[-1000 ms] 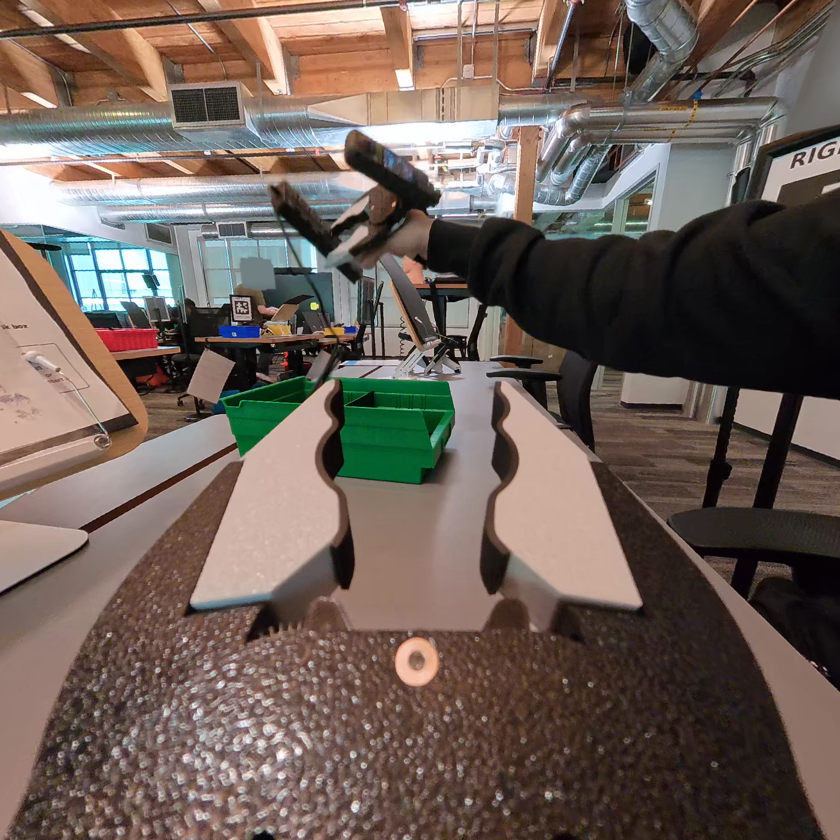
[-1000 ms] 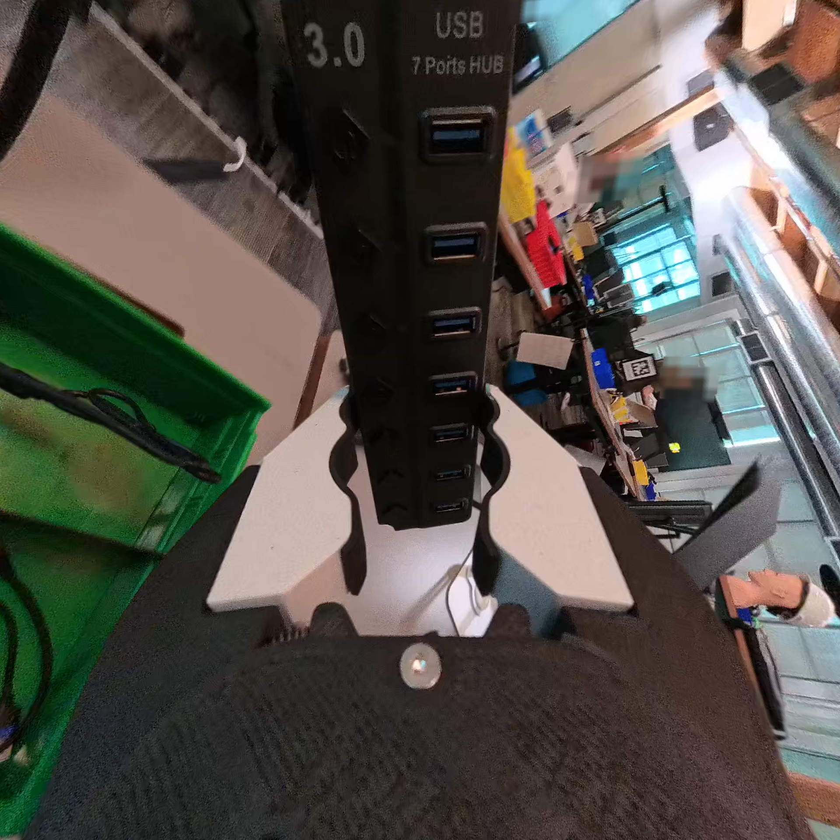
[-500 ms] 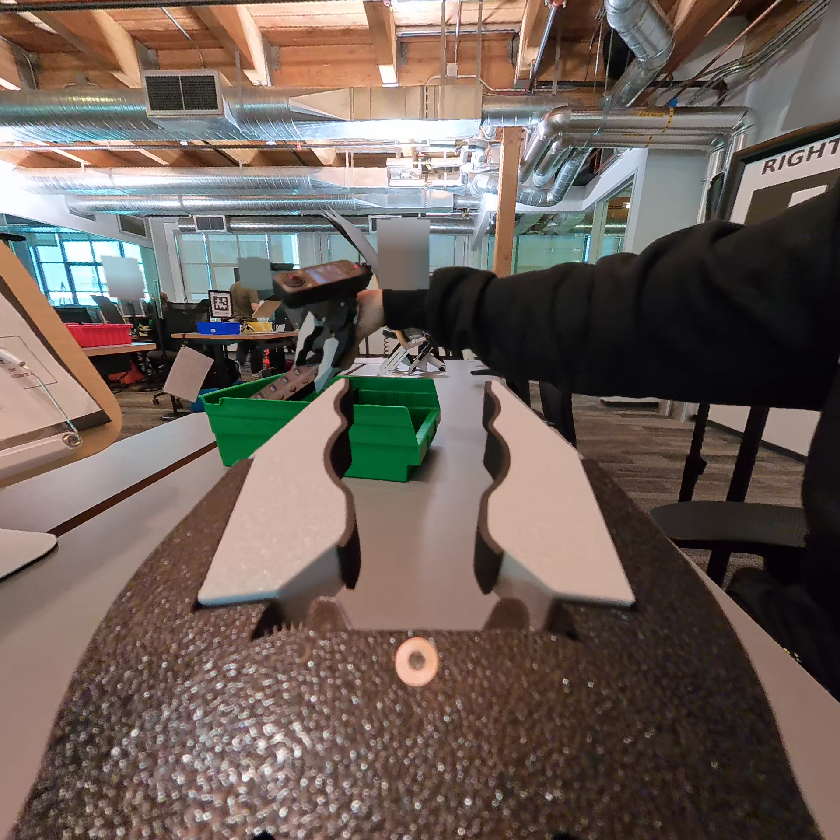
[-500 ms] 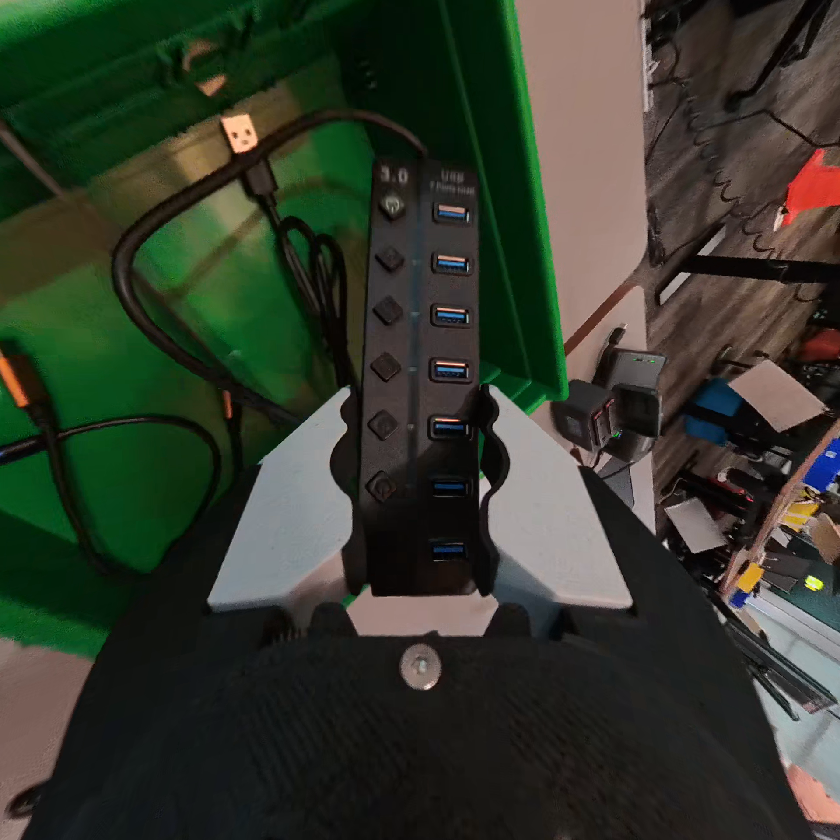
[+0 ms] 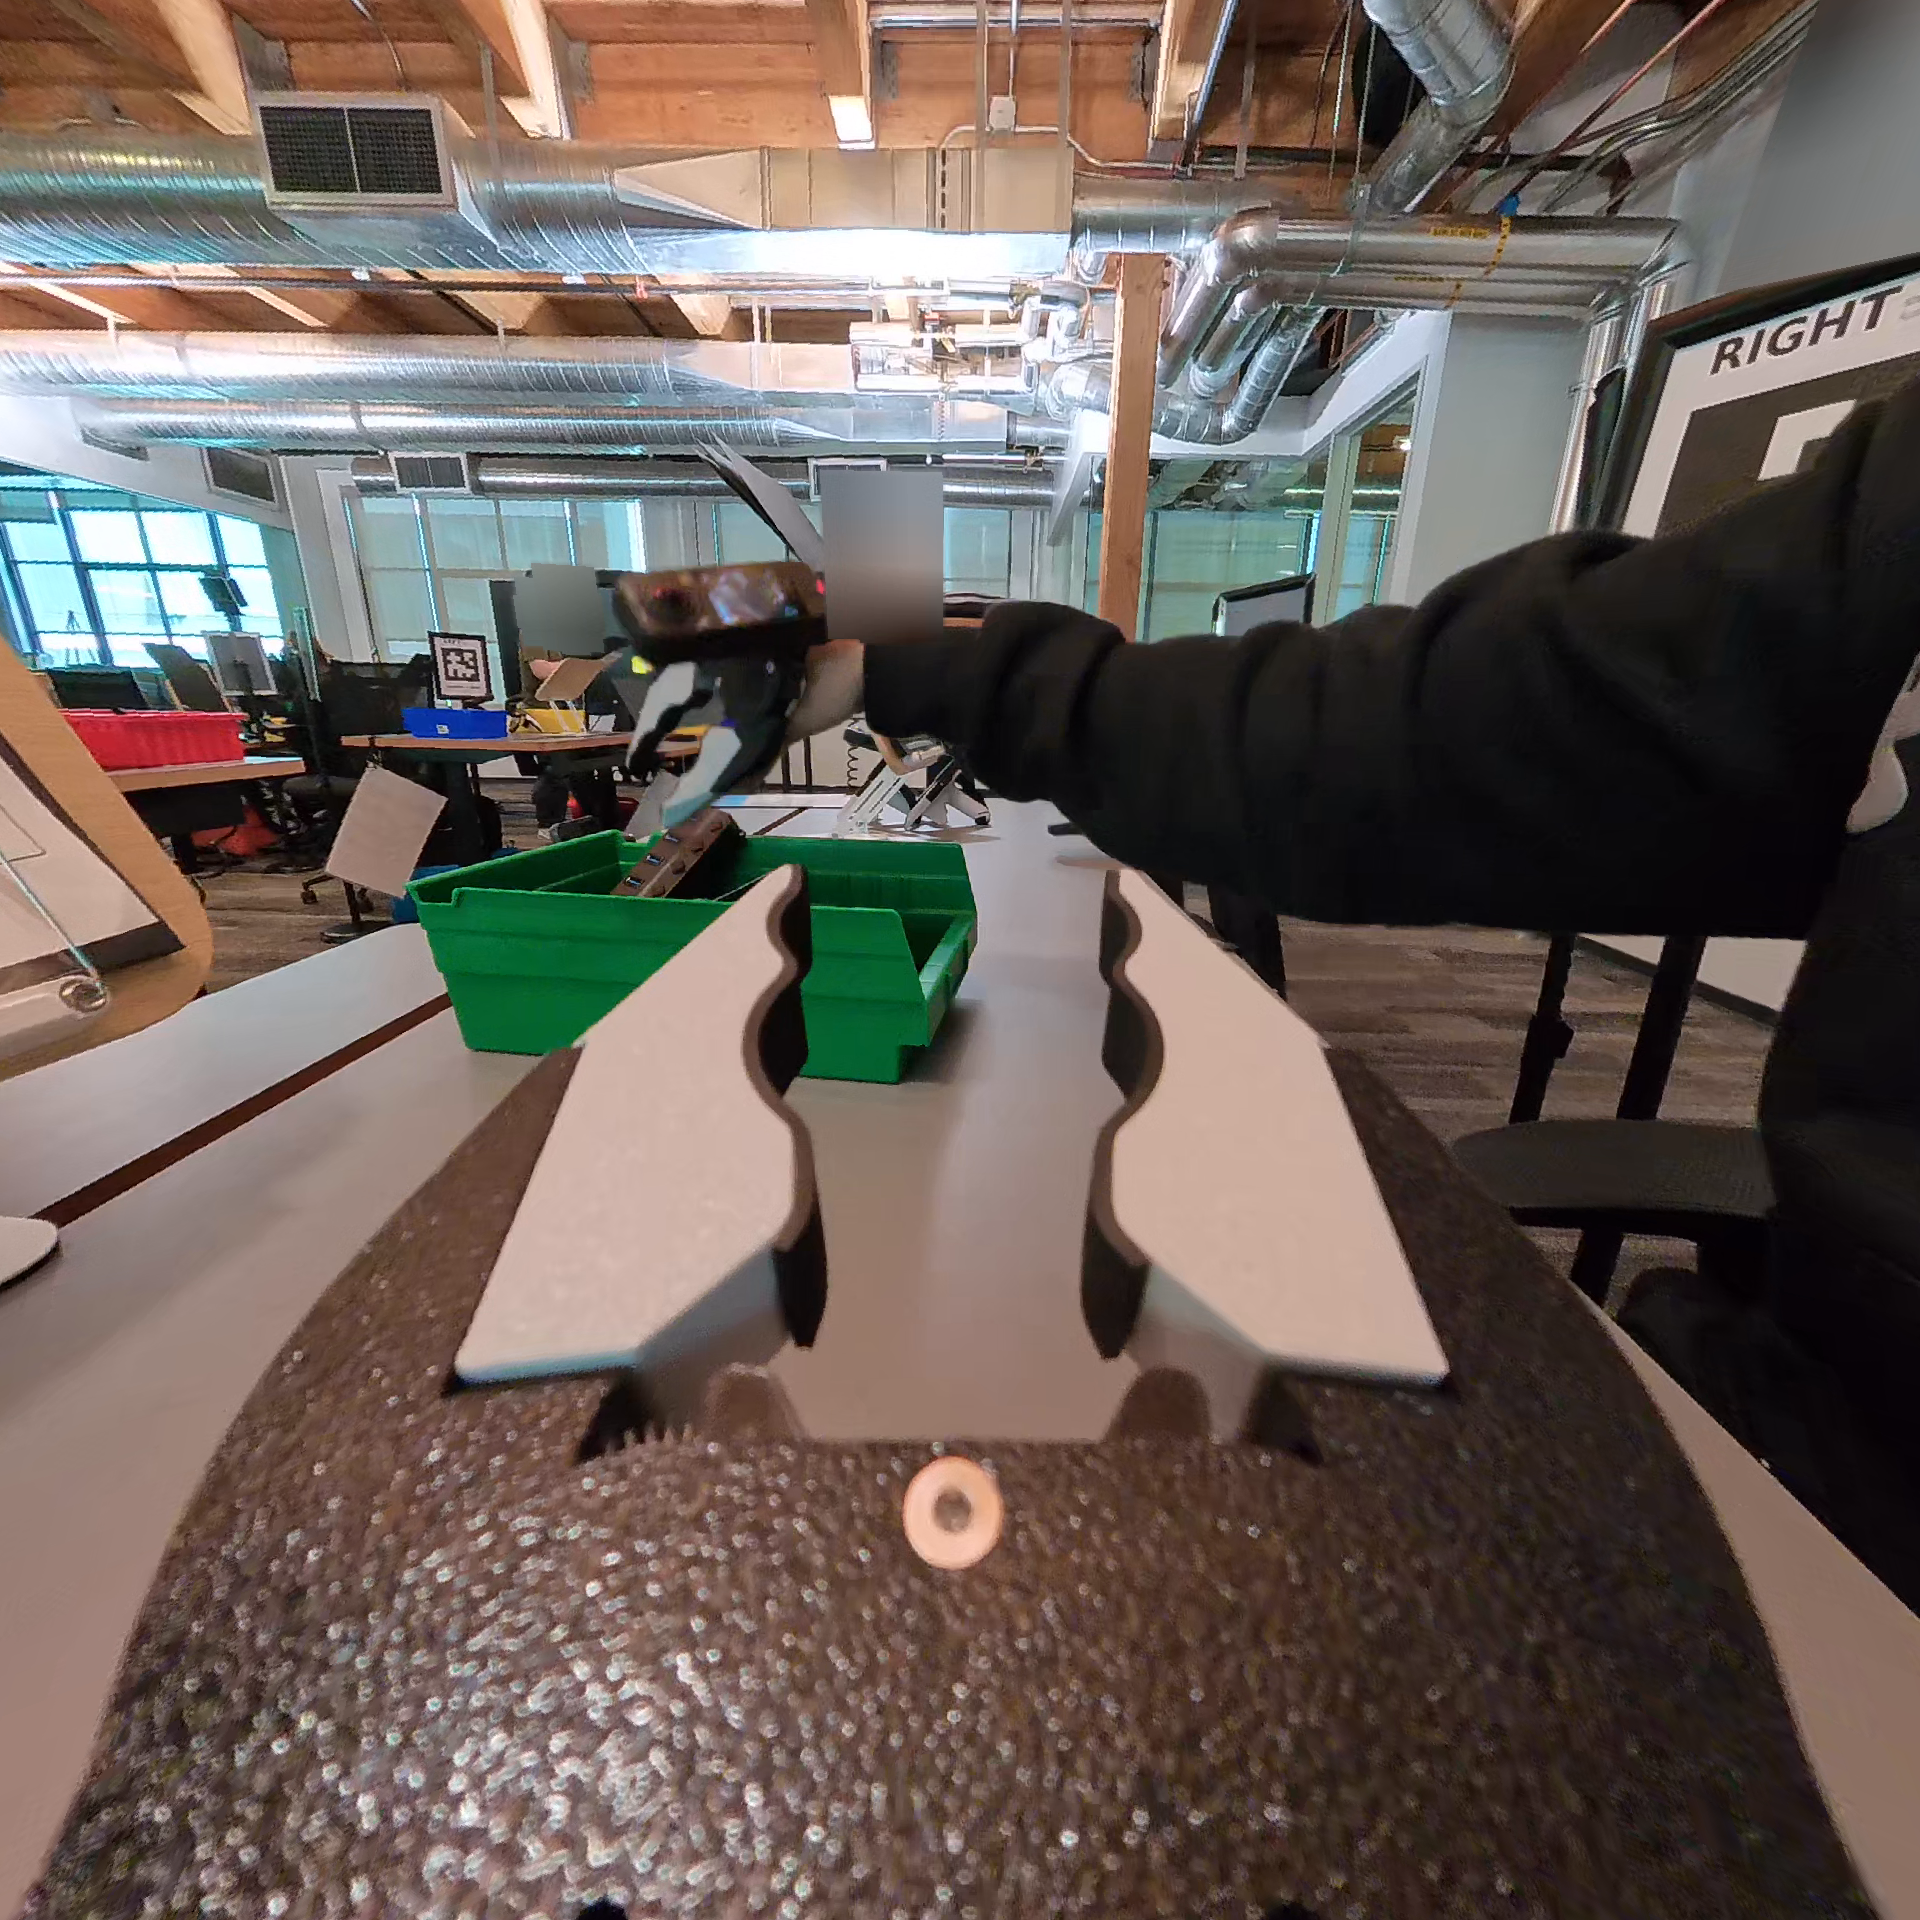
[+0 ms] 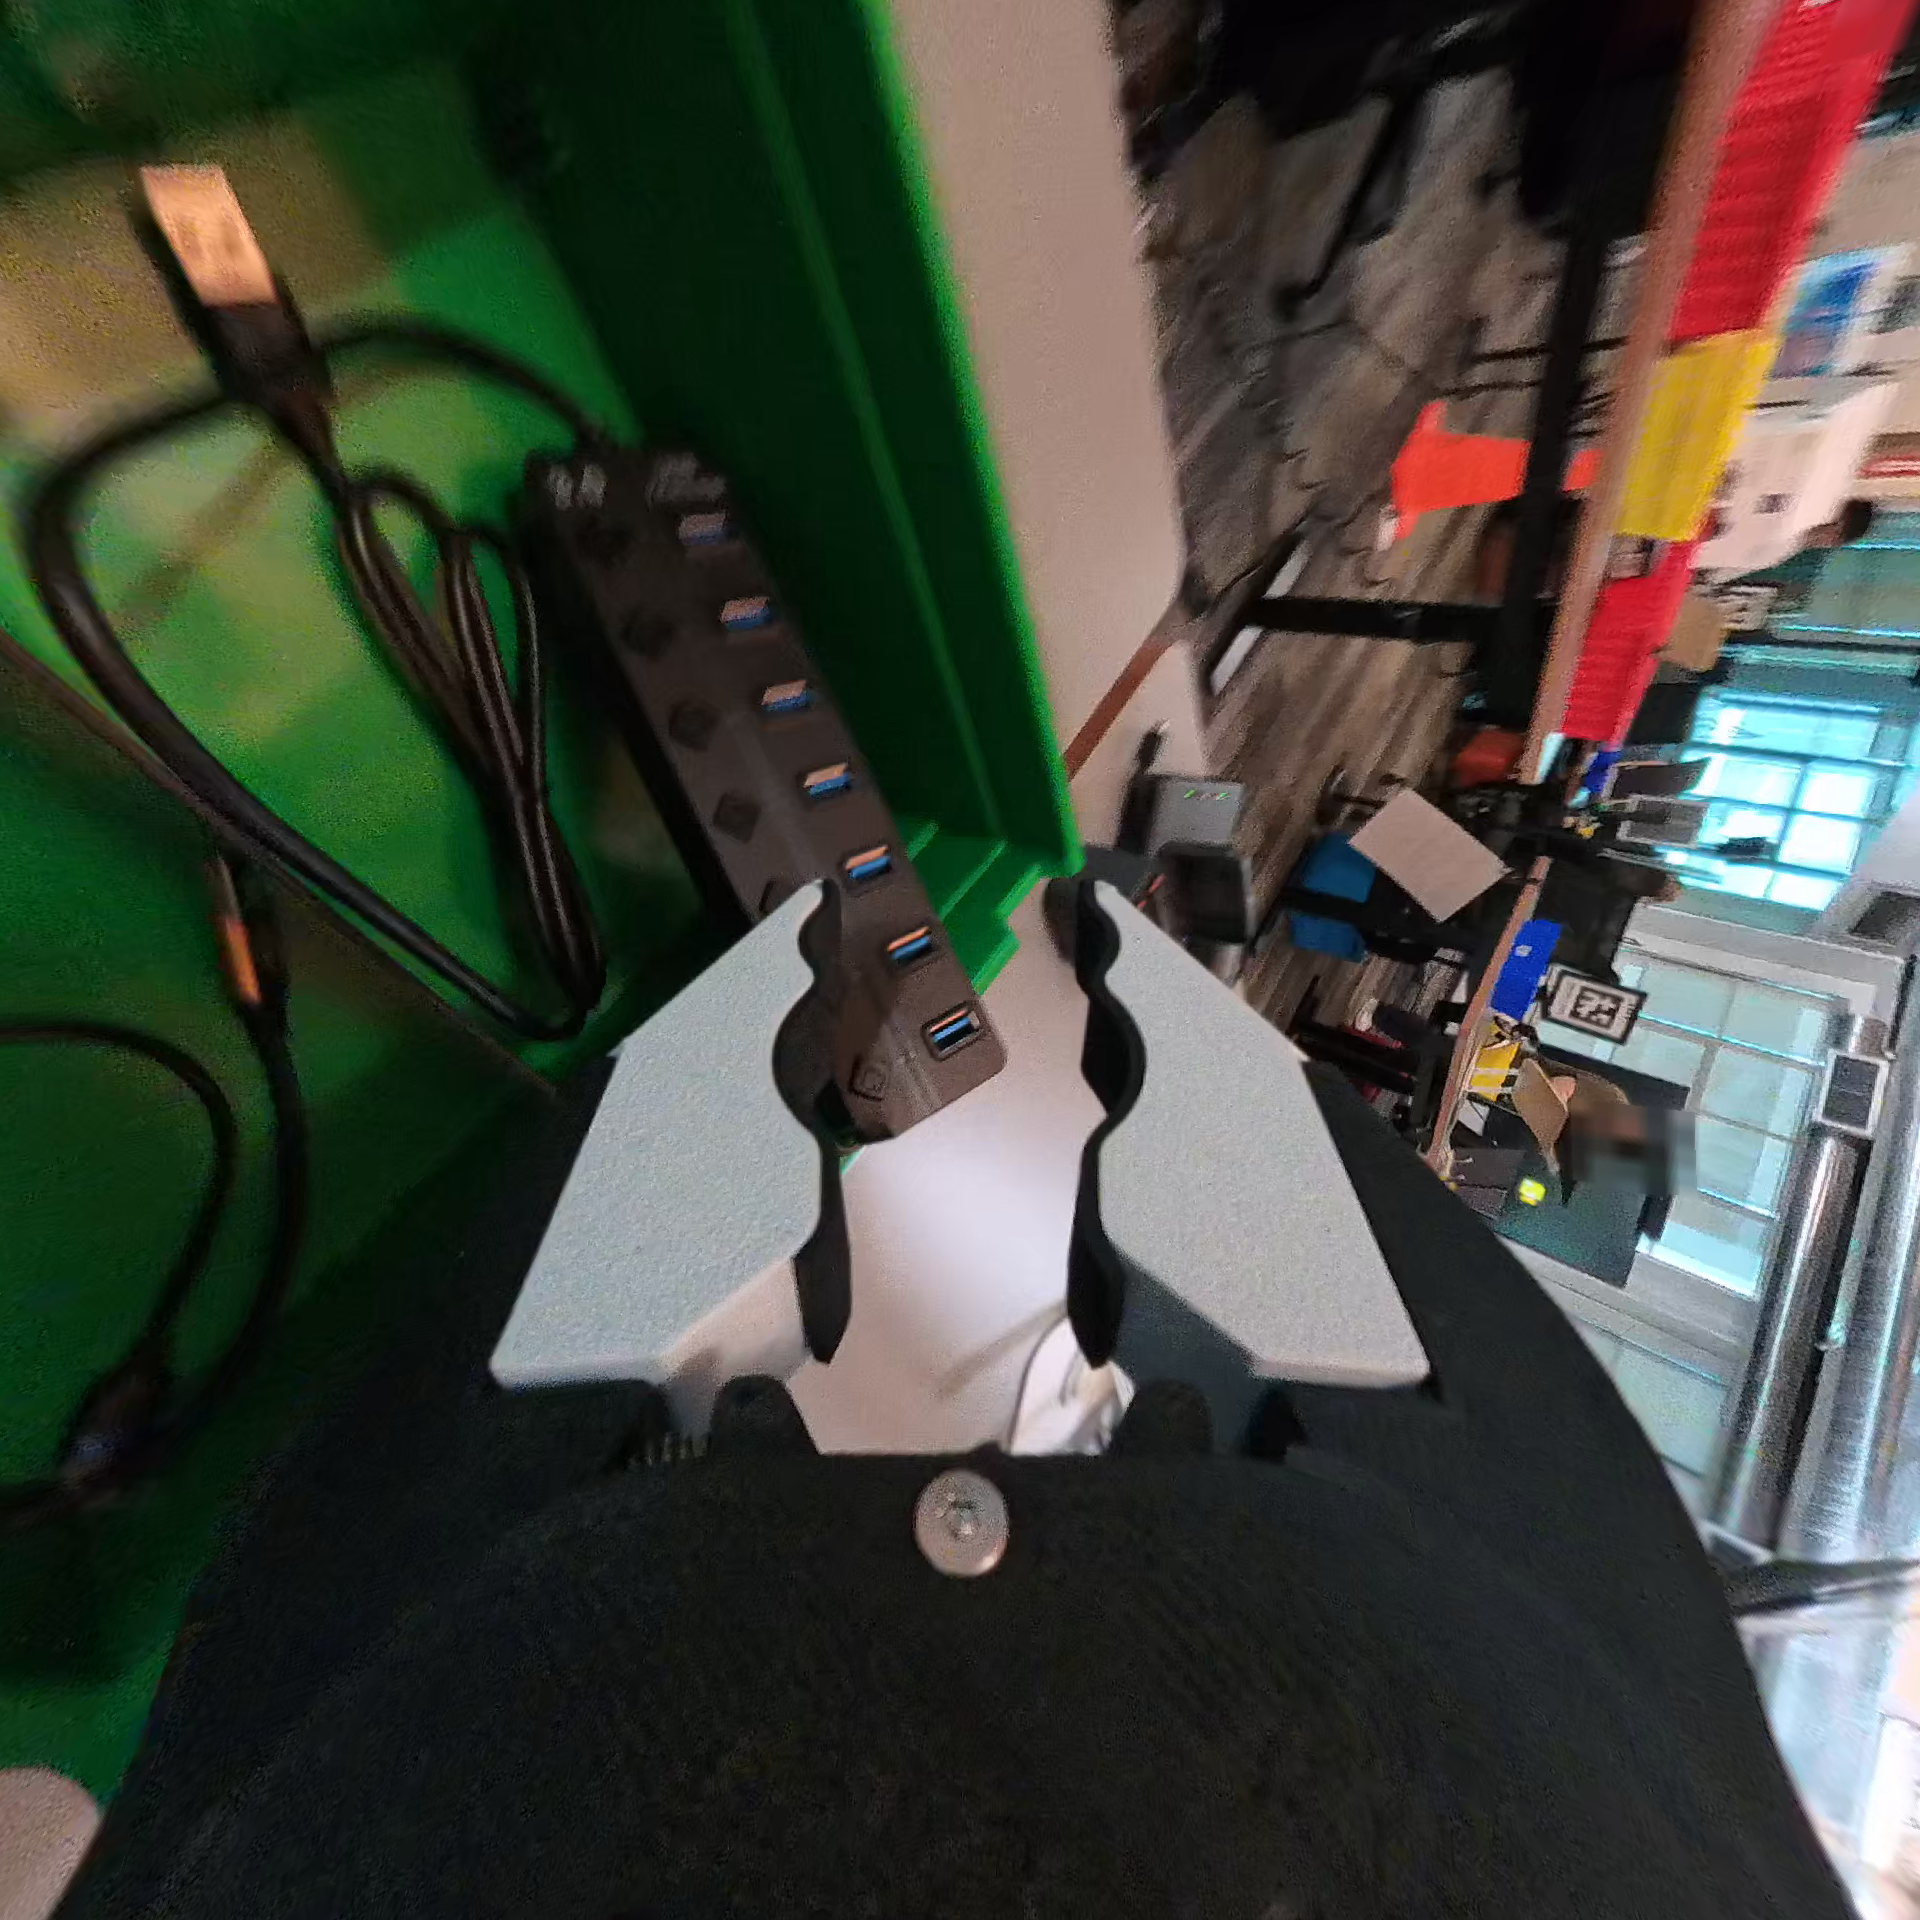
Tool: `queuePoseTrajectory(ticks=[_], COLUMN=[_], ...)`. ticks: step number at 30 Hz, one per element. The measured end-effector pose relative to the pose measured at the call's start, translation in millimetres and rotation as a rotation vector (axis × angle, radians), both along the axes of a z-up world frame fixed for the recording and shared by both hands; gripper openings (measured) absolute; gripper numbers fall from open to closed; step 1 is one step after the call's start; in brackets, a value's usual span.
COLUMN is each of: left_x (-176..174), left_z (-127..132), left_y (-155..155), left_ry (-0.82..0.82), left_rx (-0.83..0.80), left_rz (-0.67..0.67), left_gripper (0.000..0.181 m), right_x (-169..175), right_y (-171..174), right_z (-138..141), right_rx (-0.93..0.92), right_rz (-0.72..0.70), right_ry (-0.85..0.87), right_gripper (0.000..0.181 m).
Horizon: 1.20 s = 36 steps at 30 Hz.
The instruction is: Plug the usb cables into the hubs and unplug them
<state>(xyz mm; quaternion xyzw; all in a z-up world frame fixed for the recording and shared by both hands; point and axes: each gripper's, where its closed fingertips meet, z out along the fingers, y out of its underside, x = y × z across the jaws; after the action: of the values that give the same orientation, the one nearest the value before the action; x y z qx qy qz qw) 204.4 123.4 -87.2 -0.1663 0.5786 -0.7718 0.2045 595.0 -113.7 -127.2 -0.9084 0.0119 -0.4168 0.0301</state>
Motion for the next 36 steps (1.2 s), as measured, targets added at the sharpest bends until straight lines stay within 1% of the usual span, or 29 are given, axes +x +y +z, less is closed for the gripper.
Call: queuePoseTrajectory(ticks=[2, 3, 4, 6, 8, 9, 11, 12, 13, 15, 16, 17, 18, 19, 20, 22, 24, 25, 27, 30, 32, 36], left_x=[0, 1, 2, 2, 1, -1, -4, -4, -3, -5, -10, -16, -23, -29, -33, -30, -23, -20, -12, -2, 0, -1], left_z=[0, 0, 0, 2, 15, 24, 40, 44, 45, 37, 30, 19, 5, -12, -30, -65, -97, -111, -131, -150, -160, -172], left_y=[-2, -3, -3, -4, -2, 2, 19, 35, 60, 130, 170, 208, 242, 266, 280, 292, 286, 286, 291, 296, 292, 297], left_ry=[0.003, 0.005, 0.008, 0.013, 0.021, 0.019, 0.047, 0.077, 0.128, 0.259, 0.336, 0.423, 0.533, 0.653, 0.765, 0.931, 1.082, 1.141, 1.217, 1.316, 1.349, 1.345], left_rx=[0.006, 0.014, 0.024, 0.044, 0.039, 0.035, 0.067, 0.105, 0.15, 0.258, 0.313, 0.363, 0.401, 0.427, 0.441, 0.436, 0.393, 0.384, 0.361, 0.329, 0.396, 0.655], left_rz=[-0.002, 0.003, 0.011, 0.025, 0.054, 0.08, 0.185, 0.274, 0.403, 0.694, 0.834, 0.953, 1.044, 1.088, 1.089, 1.045, 0.938, 0.914, 0.892, 0.864, 0.847, 0.927], left_gripper=[0.054, 0.054, 0.054, 0.054, 0.054, 0.053, 0.05, 0.048, 0.047, 0.046, 0.047, 0.047, 0.048, 0.052, 0.054, 0.061, 0.068, 0.071, 0.07, 0.073, 0.075, 0.074], right_x=[-20, -37, -60, -122, -190, -218, -261, -275, -283, -287, -290, -292, -291, -291, -293, -295, -291, -289, -285, -285, -285, -287], right_y=[26, 44, 67, 123, 171, 189, 218, 229, 236, 240, 240, 240, 240, 241, 242, 244, 243, 243, 242, 242, 243, 244], right_z=[23, 34, 43, 55, 56, 52, 36, 22, 4, -31, -41, -47, -48, -51, -55, -60, -64, -67, -70, -72, -73, -76], right_rx=[0.151, 0.254, 0.373, 0.634, 0.855, 0.942, 1.06, 1.073, 1.063, 0.981, 0.923, 0.882, 0.871, 0.876, 0.884, 0.915, 0.924, 0.924, 0.927, 0.919, 0.893, 0.824], right_rz=[0.009, 0.026, 0.064, 0.211, 0.365, 0.422, 0.497, 0.526, 0.53, 0.508, 0.521, 0.549, 0.567, 0.567, 0.557, 0.545, 0.538, 0.528, 0.523, 0.526, 0.538, 0.562], right_ry=[-0.058, -0.078, -0.081, -0.036, 0.045, 0.076, 0.136, 0.164, 0.185, 0.193, 0.188, 0.167, 0.141, 0.144, 0.182, 0.229, 0.221, 0.217, 0.206, 0.197, 0.173, 0.126], right_gripper=[0.044, 0.044, 0.044, 0.043, 0.041, 0.04, 0.038, 0.038, 0.038, 0.039, 0.04, 0.041, 0.041, 0.04, 0.041, 0.041, 0.041, 0.04, 0.04, 0.04, 0.04, 0.04])
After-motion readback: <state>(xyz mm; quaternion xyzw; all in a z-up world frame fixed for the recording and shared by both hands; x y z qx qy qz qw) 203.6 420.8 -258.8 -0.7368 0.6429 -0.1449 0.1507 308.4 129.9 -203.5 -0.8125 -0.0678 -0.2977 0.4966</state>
